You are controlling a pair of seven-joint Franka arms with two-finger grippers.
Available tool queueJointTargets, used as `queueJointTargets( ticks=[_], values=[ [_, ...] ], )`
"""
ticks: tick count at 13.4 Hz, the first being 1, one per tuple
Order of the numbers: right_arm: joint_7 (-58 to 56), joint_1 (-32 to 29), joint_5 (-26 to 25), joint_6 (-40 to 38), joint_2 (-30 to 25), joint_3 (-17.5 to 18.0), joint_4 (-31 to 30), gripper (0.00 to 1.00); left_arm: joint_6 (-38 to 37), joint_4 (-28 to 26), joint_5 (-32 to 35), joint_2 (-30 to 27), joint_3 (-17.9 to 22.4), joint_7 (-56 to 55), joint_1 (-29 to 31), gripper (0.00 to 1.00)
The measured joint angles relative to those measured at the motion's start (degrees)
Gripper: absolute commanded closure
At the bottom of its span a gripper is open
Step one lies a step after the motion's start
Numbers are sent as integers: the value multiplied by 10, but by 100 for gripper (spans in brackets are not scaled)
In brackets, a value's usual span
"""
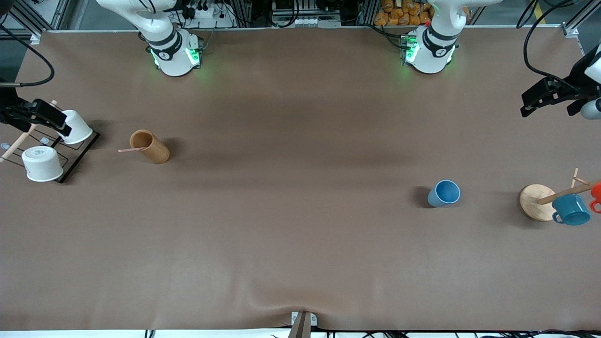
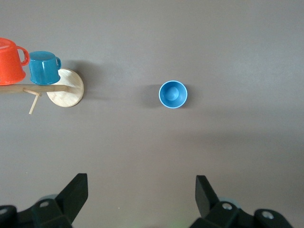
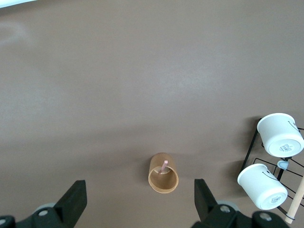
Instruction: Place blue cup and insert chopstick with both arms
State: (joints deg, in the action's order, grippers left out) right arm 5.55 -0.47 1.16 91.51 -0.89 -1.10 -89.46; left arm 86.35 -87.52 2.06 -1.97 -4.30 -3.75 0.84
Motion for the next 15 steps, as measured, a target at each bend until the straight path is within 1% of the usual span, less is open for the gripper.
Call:
queueJointTargets(
  ticks=[6, 9, 11, 15],
  values=[
    [0, 2, 0, -4, 2, 0, -1, 0, 0, -1, 0, 1, 0, 4, 0, 0],
    [-1, 4, -1, -11, 28, 1, -3, 0, 0, -12, -10, 10, 0, 5, 0, 0],
    [-1, 4, -1, -25, 54, 0, -4, 0, 8, -36, -12, 14, 0, 5, 0, 0],
    [-1, 1, -1, -35, 132, -2, -11, 0, 89, -110, -12, 18, -1, 5, 0, 0]
  ],
)
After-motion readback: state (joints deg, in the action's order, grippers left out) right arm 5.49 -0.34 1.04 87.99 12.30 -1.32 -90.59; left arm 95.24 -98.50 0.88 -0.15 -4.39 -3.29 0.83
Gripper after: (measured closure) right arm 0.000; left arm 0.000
